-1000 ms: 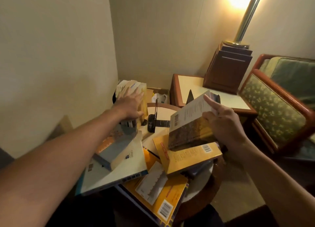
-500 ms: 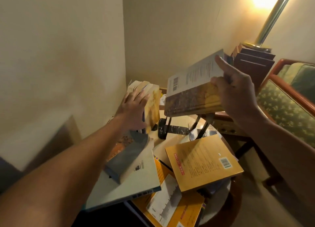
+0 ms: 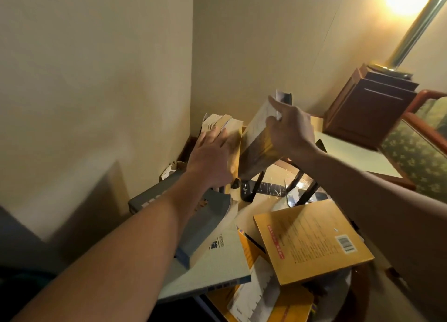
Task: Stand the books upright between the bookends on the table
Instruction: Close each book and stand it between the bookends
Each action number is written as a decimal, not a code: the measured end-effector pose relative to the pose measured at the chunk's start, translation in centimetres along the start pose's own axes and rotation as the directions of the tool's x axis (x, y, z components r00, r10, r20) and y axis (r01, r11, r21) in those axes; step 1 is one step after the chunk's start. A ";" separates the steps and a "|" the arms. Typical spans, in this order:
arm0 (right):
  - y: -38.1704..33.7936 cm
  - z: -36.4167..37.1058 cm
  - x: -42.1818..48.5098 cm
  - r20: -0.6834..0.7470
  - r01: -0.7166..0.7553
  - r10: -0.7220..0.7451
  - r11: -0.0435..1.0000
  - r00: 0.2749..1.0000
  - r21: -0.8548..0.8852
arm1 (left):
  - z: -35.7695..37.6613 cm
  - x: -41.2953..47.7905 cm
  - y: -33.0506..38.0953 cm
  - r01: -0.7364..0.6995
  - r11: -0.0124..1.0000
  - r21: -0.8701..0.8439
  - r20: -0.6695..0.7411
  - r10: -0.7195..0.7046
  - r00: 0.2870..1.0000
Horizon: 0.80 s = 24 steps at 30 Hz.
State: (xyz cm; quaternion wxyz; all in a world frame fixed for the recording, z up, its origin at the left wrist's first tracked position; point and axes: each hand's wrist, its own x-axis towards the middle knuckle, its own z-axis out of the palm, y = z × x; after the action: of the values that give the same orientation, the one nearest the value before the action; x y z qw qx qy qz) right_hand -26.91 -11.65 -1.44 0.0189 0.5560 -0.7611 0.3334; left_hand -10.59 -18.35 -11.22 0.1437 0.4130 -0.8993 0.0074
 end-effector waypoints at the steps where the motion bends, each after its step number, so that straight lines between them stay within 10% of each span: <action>1: -0.1 0.8 0.3 0.022 -0.012 0.013 1.000 1.000 -0.008 | -0.2 0.0 -0.2 -0.001 0.999 -0.037 -0.001 0.001 1.000; 11: -0.5 6.3 1.4 0.227 -0.107 0.118 0.992 0.967 -0.059 | -1.7 -0.1 -1.2 0.045 0.951 -0.307 0.037 -0.035 0.999; 24: -0.6 6.3 2.0 0.621 -0.361 0.215 0.925 0.753 0.116 | -0.6 0.2 -1.5 -0.018 0.985 -0.171 -0.018 0.015 1.000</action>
State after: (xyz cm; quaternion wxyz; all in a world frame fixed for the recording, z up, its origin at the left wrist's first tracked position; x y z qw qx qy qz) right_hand -25.04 -16.73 -5.22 -0.3380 0.5059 -0.7610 0.2252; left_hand -9.44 -19.45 -10.72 0.1860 0.3916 -0.8988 -0.0651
